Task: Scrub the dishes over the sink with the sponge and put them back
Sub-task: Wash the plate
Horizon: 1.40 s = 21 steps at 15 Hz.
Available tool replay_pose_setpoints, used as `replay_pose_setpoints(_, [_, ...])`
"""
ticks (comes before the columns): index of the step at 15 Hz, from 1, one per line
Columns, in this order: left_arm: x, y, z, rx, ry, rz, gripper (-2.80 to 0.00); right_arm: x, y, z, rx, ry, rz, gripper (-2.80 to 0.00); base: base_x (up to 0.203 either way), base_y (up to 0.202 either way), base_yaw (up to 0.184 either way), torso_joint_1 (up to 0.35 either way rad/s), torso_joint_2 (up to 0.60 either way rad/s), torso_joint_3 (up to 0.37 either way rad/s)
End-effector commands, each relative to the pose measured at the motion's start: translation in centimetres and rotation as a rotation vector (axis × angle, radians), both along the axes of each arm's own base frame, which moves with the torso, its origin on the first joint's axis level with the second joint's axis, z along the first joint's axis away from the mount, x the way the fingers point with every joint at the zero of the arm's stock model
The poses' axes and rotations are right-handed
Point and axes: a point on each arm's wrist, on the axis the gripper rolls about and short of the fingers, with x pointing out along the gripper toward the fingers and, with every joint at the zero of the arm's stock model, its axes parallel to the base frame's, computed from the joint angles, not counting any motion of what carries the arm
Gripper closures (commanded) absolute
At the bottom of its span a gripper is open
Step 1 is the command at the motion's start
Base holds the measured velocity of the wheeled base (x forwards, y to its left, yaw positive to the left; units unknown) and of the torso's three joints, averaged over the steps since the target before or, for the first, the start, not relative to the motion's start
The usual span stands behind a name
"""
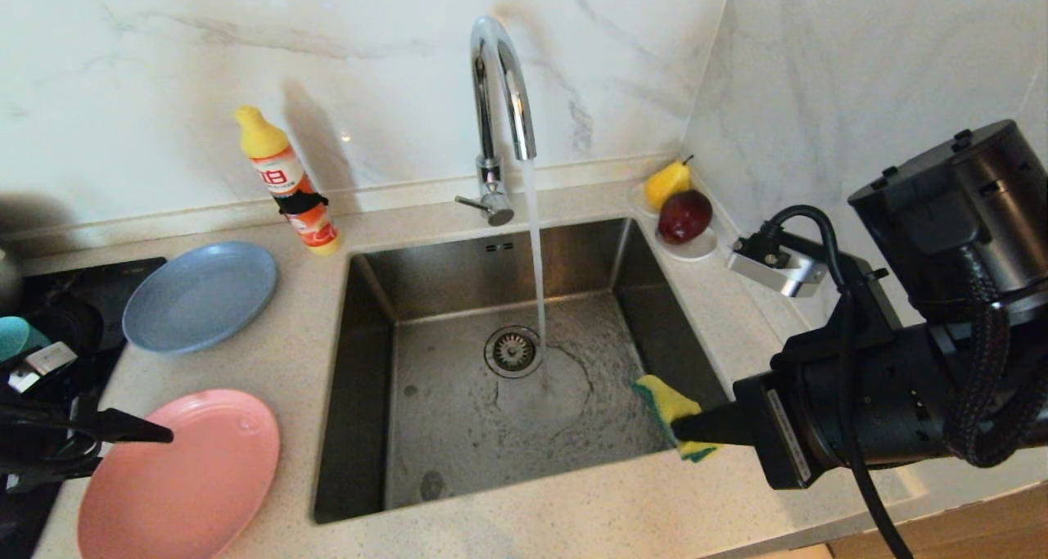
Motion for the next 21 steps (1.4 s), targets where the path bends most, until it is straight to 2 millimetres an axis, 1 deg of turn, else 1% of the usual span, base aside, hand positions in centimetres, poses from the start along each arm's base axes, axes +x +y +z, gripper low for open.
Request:
replay_pose_setpoints(1, [0.1, -0.1, 0.0, -0.003, -0.003, -0.004, 0.0, -0.2, -0.1, 0.1, 0.001, -0.001, -0.001, 0.0, 0.0, 0.0, 0.0, 0.0, 0.0, 0.0])
replay_pose_setpoints(4, [0.1, -0.1, -0.1, -0.004, -0.001, -0.009, 0.0, -0.3, -0.3, 0.7, 0.012, -0.02, -0.003, 0.0, 0.0, 0.0, 0.0, 0.0, 0.0, 0.0])
replay_pose_setpoints(9, [0.1, -0.2, -0.4, -0.007, 0.008, -0.013, 0.0, 0.0, -0.5, 0.4, 0.006, -0.011, -0.015, 0.0, 0.0, 0.0, 0.0, 0.0, 0.0, 0.0])
replay_pose_setpoints(11, [0.1, -0.1, -0.1, 0.001, 0.0, -0.013, 0.0, 0.0, -0.4, 0.2, 0.004, -0.006, -0.016, 0.0, 0.0, 0.0, 0.0, 0.0, 0.0, 0.0])
replay_pose_setpoints(13, [0.1, -0.1, 0.5, 0.017, -0.018, -0.012, 0.0, 0.0, -0.4, 0.3, 0.005, -0.008, -0.016, 0.0, 0.0, 0.0, 0.0, 0.0, 0.0, 0.0])
replay_pose_setpoints(16, [-0.6, -0.5, 2.4, 0.054, -0.058, -0.007, 0.0, 0.0, -0.5, 0.3, 0.006, -0.007, -0.015, 0.0, 0.0, 0.0, 0.0, 0.0, 0.0, 0.0])
replay_pose_setpoints(18, [-1.4, -1.2, 4.0, 0.08, -0.09, -0.007, 0.0, 0.0, -0.4, 0.2, 0.004, -0.004, -0.014, 0.0, 0.0, 0.0, 0.0, 0.0, 0.0, 0.0])
replay_pose_setpoints(21, [-3.0, -2.7, 6.5, 0.1, -0.128, -0.015, 0.0, -0.1, -0.4, 0.3, 0.006, -0.004, -0.013, 0.0, 0.0, 0.0, 0.0, 0.0, 0.0, 0.0])
